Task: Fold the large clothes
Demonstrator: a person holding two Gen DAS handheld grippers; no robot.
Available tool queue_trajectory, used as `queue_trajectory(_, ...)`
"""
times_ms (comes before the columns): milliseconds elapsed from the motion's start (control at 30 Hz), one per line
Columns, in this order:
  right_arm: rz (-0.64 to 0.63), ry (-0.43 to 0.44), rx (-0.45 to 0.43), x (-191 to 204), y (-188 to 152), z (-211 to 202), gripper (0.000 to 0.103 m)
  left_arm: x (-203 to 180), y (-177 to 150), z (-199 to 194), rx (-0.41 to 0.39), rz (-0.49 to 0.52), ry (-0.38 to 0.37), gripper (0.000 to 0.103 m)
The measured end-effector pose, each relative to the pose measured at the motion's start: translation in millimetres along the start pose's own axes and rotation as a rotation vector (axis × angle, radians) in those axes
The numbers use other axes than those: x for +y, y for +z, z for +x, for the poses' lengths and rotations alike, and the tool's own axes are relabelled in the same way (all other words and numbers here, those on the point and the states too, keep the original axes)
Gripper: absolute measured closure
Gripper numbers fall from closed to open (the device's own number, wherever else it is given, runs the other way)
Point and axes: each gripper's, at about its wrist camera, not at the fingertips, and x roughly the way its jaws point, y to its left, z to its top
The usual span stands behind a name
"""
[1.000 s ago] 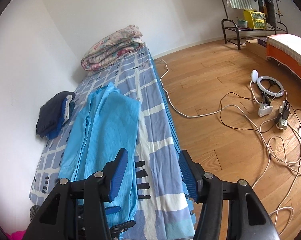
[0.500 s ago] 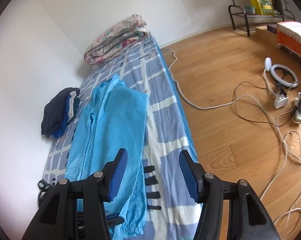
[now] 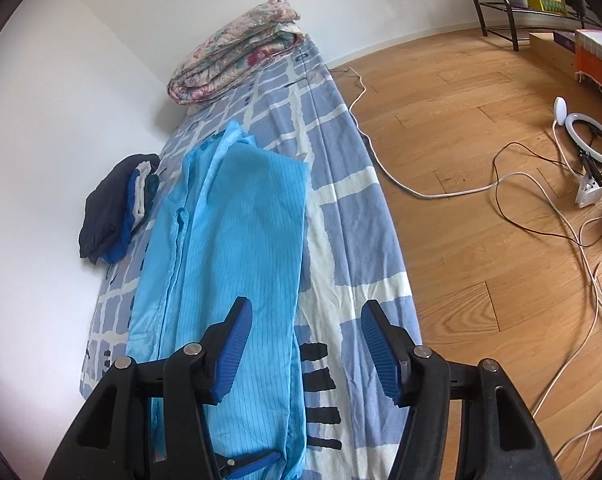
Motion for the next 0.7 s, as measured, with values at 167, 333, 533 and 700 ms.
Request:
queue_trajectory(167, 0.011, -0.010, -0.006, -4, 5, -2, 0.043, 43, 2, -3, -0.007, -0.142, -0.131, 0.102)
queue_trajectory(333, -0.003, -0.012, 0.018, 1, 7, 12, 0.043, 86, 0, -31, -0.052, -0.297, -0.269, 0.103)
queue_trajectory(533, -0.037, -0.033, 0.100, 13, 10, 55, 0.040, 87, 1, -44, -0.082, -0.272, -0.273, 0.103)
queue_trajectory(700, -0.063, 0.004, 0.243, 11, -12, 72, 0.040, 77, -9, -48, -0.093, -0.216, -0.235, 0.103)
